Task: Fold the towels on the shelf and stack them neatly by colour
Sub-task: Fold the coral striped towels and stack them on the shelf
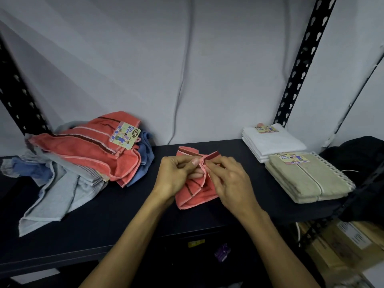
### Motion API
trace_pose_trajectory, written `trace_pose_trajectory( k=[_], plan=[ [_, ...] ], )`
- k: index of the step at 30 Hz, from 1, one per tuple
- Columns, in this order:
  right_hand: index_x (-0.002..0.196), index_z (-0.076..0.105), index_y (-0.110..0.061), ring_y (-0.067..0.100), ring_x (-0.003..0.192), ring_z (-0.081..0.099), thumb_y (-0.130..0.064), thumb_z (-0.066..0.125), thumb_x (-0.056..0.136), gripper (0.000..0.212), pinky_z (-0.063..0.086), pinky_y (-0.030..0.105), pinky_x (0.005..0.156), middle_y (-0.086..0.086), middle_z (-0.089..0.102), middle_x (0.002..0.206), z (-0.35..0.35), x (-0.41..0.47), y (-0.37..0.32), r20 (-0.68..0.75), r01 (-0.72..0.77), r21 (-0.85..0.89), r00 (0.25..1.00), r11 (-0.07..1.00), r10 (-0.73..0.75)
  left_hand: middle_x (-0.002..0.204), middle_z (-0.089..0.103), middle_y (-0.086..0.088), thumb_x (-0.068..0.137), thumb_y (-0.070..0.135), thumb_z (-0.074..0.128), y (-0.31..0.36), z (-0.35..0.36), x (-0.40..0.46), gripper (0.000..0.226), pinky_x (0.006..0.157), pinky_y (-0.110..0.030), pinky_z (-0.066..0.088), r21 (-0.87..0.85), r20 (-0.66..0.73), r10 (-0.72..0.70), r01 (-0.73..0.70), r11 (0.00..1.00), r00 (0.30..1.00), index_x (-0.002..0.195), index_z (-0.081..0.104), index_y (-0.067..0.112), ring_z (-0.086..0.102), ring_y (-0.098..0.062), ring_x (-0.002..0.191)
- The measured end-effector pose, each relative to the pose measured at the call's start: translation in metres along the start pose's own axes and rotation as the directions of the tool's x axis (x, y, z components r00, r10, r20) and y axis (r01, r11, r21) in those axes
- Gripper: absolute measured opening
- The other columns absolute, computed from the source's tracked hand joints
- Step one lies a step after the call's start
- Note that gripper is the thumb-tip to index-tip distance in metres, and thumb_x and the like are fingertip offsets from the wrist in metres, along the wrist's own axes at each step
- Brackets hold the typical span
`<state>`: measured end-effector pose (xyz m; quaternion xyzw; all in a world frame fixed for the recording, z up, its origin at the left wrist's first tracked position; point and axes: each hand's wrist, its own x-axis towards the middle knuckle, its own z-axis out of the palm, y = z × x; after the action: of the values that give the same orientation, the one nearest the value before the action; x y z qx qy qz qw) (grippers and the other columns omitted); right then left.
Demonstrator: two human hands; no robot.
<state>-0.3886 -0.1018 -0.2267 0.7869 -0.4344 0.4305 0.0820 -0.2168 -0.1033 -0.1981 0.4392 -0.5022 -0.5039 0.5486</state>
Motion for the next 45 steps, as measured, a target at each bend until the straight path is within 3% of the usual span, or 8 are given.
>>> trace_pose_trajectory(
  k=[8, 12, 15, 23, 25, 30, 34, 45],
  plan=[
    [0.108, 0.075, -0.013, 0.015, 0.088, 0.056, -0.023, 0.05, 0.099, 0.029, 0.043, 0.031, 0.071, -0.002, 0.067, 0.1, 0.003, 0.004, -0.008, 0.027, 0.056, -0.062, 0.998, 0.997, -0.054, 0.082, 0.078, -0.014, 0.08, 0.025, 0.081, 0.005, -0.003, -0.003, 0.019, 0.074, -0.033, 0.062, 0.109, -0.016, 0.026, -0.025, 0.994, 1.0, 0.091, 0.081, 0.01, 0.075, -0.027, 0.075],
    [0.121, 0.071, -0.017, 0.006, 0.104, 0.058, -0.022, 0.069, 0.093, 0.029, 0.046, 0.021, 0.091, -0.012, 0.065, 0.109, -0.002, 0.005, -0.006, 0.175, -0.246, 0.319, 0.964, 0.915, 0.198, 0.071, 0.076, -0.007, 0.088, 0.006, 0.076, 0.016, -0.007, 0.011, 0.006, 0.064, -0.026, 0.059, 0.213, -0.116, 0.072, -0.046, 0.976, 0.991, 0.086, 0.078, 0.01, 0.072, -0.017, 0.062],
    [0.092, 0.07, -0.017, 0.009, 0.076, 0.059, -0.014, 0.075, 0.084, 0.01, 0.049, 0.026, 0.07, -0.011, 0.062, 0.083, -0.012, 0.001, 0.001, 0.196, -0.359, 0.335, 0.931, 0.871, 0.308, 0.067, 0.072, -0.006, 0.09, -0.005, 0.067, 0.037, -0.009, 0.026, 0.012, 0.061, -0.022, 0.059, 0.109, -0.21, 0.08, -0.058, 0.992, 0.974, 0.09, 0.074, 0.005, 0.068, -0.012, 0.055],
    [0.081, 0.063, -0.002, 0.021, 0.075, 0.066, -0.007, 0.087, 0.073, 0.025, 0.053, 0.034, 0.07, 0.015, 0.071, 0.082, -0.052, 0.013, 0.026, 0.565, -0.662, 0.555, 0.745, 0.504, 0.356, 0.079, 0.07, -0.013, 0.091, -0.008, 0.063, 0.109, -0.022, 0.07, 0.012, 0.07, -0.026, 0.063, 0.057, -0.282, 0.208, -0.2, 0.978, 0.937, 0.093, 0.072, -0.001, 0.069, -0.015, 0.055],
    [0.08, 0.062, -0.003, 0.023, 0.064, 0.063, -0.007, 0.085, 0.075, 0.024, 0.049, 0.031, 0.052, 0.013, 0.07, 0.076, -0.054, 0.02, 0.028, 0.538, -0.707, 0.56, 0.707, 0.433, 0.459, 0.083, 0.071, -0.013, 0.091, -0.007, 0.064, 0.119, -0.025, 0.078, 0.01, 0.072, -0.027, 0.063, 0.065, -0.294, 0.219, -0.209, 0.976, 0.93, 0.091, 0.072, -0.002, 0.069, -0.016, 0.055],
    [0.074, 0.054, -0.004, 0.017, 0.051, 0.05, -0.004, 0.075, 0.079, 0.021, 0.037, 0.027, 0.049, 0.006, 0.058, 0.061, -0.06, 0.038, 0.029, 0.075, -0.655, 0.134, 0.755, 0.743, 0.652, 0.087, 0.074, -0.014, 0.089, -0.005, 0.068, 0.12, -0.031, 0.088, 0.009, 0.076, -0.032, 0.062, 0.088, -0.319, 0.214, -0.197, 0.977, 0.923, 0.087, 0.074, 0.002, 0.073, -0.024, 0.065],
    [0.089, 0.057, 0.007, 0.026, 0.052, 0.065, 0.016, 0.064, 0.081, 0.014, 0.06, 0.041, 0.054, 0.016, 0.063, 0.075, -0.088, 0.041, 0.017, 0.432, -0.691, 0.396, 0.721, 0.604, 0.541, 0.084, 0.075, -0.013, 0.089, -0.004, 0.068, 0.122, -0.042, 0.094, 0.01, 0.075, -0.03, 0.062, 0.087, -0.371, 0.211, -0.193, 0.977, 0.904, 0.085, 0.074, 0.003, 0.075, -0.025, 0.067],
    [0.094, 0.076, -0.002, 0.03, 0.053, 0.064, 0.009, 0.07, 0.084, 0.016, 0.056, 0.035, 0.05, 0.021, 0.063, 0.066, -0.136, 0.051, -0.004, 0.531, -0.63, 0.504, 0.766, 0.591, 0.363, 0.089, 0.073, -0.023, 0.089, -0.005, 0.066, 0.135, -0.054, 0.098, 0.009, 0.073, -0.03, 0.063, 0.181, -0.307, 0.2, -0.149, 0.972, 0.931, 0.084, 0.072, 0.0, 0.075, -0.034, 0.075]
  ],
)
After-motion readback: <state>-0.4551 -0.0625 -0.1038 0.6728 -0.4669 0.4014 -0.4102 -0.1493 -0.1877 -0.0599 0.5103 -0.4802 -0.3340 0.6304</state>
